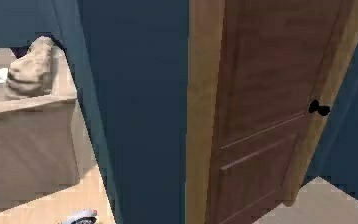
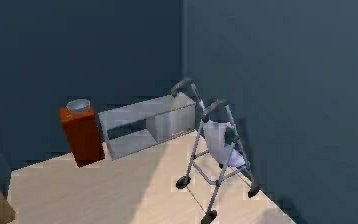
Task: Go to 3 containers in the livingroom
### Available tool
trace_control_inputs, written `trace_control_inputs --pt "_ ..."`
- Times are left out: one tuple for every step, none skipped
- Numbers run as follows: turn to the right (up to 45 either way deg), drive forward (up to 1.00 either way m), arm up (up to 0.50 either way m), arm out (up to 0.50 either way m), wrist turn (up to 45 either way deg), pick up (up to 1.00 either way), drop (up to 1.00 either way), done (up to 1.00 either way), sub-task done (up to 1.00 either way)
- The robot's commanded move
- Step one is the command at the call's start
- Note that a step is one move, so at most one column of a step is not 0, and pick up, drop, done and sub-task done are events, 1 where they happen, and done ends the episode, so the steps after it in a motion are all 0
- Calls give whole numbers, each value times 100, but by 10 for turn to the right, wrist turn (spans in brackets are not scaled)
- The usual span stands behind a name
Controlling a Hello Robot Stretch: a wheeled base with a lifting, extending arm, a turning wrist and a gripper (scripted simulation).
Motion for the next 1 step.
trace_control_inputs --pt "450 0 0 0 0 0 0 0 0"
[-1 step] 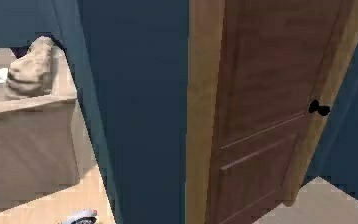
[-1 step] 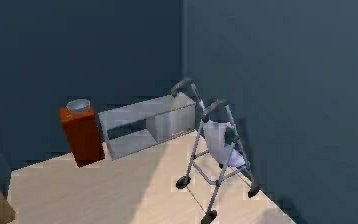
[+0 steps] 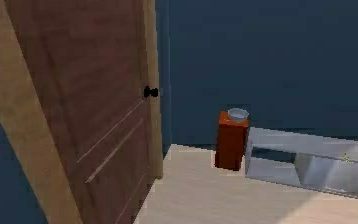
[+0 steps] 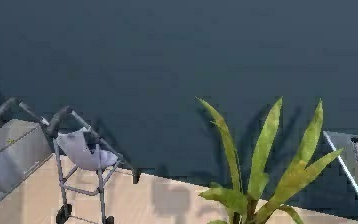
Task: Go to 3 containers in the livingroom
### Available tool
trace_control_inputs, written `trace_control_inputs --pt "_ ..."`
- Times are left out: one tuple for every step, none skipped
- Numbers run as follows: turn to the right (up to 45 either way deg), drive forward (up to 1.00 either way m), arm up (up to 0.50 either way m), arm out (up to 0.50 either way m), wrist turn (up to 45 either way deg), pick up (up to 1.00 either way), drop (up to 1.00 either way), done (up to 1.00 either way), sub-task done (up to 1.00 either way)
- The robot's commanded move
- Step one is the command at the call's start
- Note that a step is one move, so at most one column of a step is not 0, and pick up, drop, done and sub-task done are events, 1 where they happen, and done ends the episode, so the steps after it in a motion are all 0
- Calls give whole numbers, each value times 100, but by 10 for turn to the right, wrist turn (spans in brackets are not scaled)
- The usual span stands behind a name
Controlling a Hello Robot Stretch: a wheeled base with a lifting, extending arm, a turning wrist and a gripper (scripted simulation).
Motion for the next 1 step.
trace_control_inputs --pt "150 0 0 0 0 0 0 0 0"
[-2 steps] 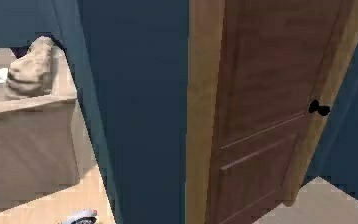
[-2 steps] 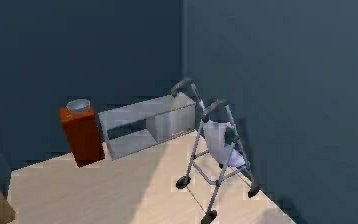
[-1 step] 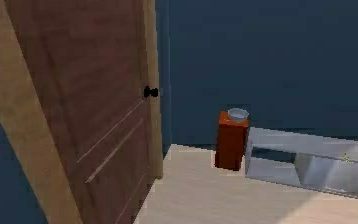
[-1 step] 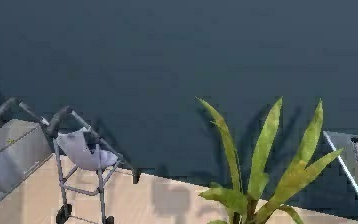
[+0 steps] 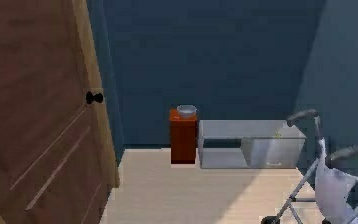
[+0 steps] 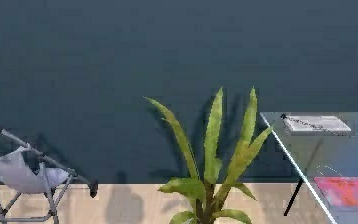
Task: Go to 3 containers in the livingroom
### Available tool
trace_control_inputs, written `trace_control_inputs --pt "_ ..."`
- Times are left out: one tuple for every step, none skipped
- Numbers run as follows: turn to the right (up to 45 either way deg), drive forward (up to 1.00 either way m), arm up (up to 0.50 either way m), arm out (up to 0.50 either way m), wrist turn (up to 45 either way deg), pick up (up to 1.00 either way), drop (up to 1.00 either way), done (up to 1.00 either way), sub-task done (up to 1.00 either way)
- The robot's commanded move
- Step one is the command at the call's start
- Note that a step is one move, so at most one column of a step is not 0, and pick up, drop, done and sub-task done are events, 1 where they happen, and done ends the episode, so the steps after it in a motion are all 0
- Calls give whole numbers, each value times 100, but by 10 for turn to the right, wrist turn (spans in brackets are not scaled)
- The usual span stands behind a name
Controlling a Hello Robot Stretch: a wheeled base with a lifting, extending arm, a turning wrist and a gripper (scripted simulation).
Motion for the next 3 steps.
trace_control_inputs --pt "0 75 0 0 0 0 0 0 0" --pt "0 0 0 0 0 0 0 0 100" --pt "-450 0 0 0 0 0 0 0 0"
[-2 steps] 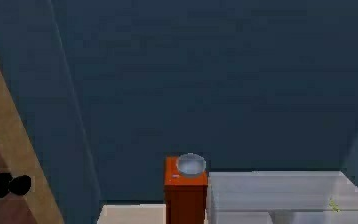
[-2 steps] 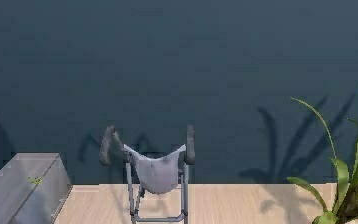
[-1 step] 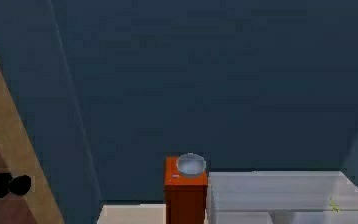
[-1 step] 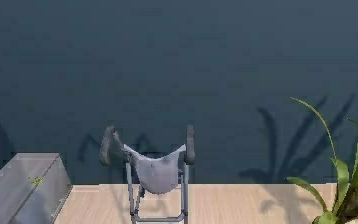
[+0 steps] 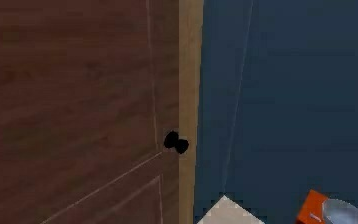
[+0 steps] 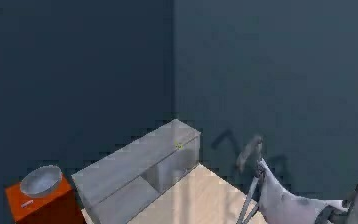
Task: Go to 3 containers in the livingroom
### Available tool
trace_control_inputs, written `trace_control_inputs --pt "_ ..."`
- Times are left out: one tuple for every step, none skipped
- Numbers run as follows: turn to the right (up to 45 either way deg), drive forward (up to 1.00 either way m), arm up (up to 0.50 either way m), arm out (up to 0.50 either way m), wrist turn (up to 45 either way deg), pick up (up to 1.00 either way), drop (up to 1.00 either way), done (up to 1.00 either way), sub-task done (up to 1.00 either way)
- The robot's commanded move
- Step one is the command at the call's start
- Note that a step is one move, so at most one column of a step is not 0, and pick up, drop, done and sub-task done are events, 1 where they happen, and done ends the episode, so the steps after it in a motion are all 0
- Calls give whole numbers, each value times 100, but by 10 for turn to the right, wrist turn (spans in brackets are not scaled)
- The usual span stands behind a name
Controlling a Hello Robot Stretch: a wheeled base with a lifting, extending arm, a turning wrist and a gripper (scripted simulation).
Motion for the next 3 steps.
trace_control_inputs --pt "-450 0 0 0 0 0 0 0 0" --pt "-450 0 0 0 0 0 0 0 0" --pt "-300 0 0 0 0 0 0 0 0"
